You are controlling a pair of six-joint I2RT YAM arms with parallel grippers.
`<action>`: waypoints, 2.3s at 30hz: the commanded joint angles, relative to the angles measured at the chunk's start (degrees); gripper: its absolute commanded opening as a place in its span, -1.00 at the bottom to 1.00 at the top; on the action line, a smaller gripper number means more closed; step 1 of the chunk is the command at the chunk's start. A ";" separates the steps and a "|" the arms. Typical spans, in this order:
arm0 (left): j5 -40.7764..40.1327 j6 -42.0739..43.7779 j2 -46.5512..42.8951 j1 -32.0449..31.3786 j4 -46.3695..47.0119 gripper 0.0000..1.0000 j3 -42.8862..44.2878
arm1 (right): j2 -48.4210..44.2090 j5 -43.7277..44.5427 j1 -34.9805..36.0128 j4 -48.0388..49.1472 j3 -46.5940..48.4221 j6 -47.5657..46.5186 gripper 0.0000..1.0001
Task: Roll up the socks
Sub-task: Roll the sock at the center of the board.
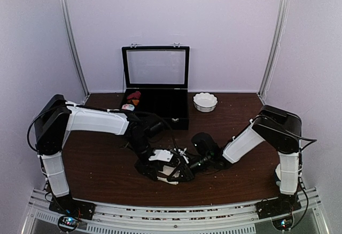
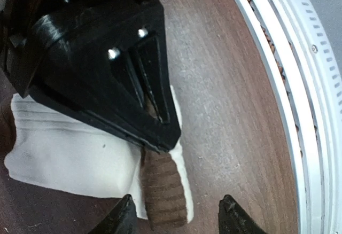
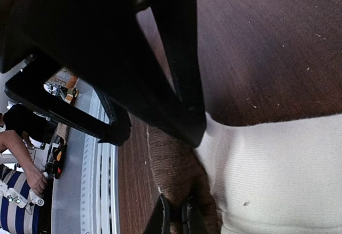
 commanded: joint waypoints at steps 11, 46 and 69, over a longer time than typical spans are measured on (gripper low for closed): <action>-2.16 -5.54 10.66 -0.49 -0.62 -0.80 7.70 | 4.27 9.44 -3.48 -5.04 -8.34 5.70 -0.85; -4.57 -10.24 10.87 4.04 -5.95 -1.00 8.37 | -34.93 40.55 -6.72 1.40 -27.08 5.03 0.60; -6.56 -11.65 8.19 4.04 -2.61 -1.00 4.31 | -7.47 27.05 -4.41 -25.15 7.45 -4.81 -1.00</action>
